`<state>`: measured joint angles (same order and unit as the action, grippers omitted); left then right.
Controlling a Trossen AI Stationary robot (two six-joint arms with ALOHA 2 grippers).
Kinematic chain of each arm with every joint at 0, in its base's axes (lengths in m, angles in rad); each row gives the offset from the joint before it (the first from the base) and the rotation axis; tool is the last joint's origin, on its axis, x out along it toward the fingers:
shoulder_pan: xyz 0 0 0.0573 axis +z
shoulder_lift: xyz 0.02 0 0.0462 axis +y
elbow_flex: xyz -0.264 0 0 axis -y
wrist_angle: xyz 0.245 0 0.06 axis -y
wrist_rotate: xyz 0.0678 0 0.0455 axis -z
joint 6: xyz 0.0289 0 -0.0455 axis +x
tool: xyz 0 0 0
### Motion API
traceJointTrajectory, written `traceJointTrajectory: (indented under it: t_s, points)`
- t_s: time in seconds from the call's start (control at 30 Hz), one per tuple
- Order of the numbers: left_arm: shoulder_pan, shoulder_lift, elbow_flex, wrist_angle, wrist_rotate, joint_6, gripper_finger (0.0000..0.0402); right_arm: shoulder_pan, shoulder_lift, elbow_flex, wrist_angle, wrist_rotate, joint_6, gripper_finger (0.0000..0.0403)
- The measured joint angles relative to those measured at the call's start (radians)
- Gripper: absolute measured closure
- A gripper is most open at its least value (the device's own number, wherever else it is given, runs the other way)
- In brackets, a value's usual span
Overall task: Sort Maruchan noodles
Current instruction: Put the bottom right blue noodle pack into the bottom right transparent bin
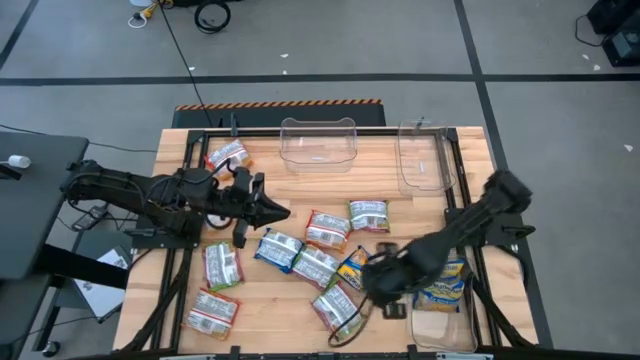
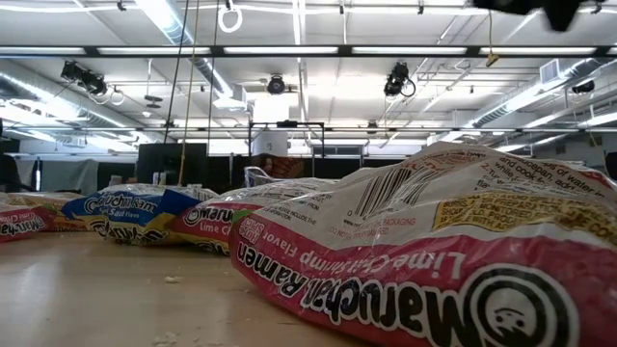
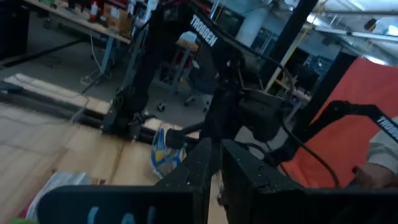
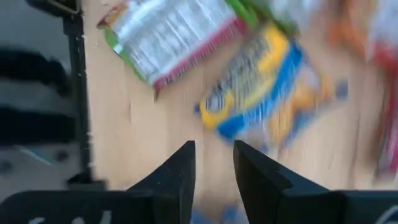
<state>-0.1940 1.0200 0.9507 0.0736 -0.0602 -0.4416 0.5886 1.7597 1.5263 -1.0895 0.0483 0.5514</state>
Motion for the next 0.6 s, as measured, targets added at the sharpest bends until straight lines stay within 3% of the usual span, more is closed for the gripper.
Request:
traceJointTrajectory:
  t_s: [0.2,0.3,0.47,0.6]
  points:
    - [-0.001,-0.008,0.000,-0.004,0.031,-0.014,0.0361,-0.036,0.171,0.056,0.041,0.070,-0.473,0.0270]
    - [-0.003,-0.008,0.000,-0.016,0.036,-0.023,0.0361,-0.053,0.237,0.056,0.044,0.119,-0.583,0.0263]
    - [-0.013,-0.008,0.000,-0.021,0.039,-0.025,0.0361,-0.106,0.286,0.055,0.045,0.160,-0.566,0.0264]
    - [-0.014,-0.008,0.000,-0.024,0.039,-0.022,0.0361,-0.163,0.284,0.023,0.012,0.104,-0.390,0.0266]
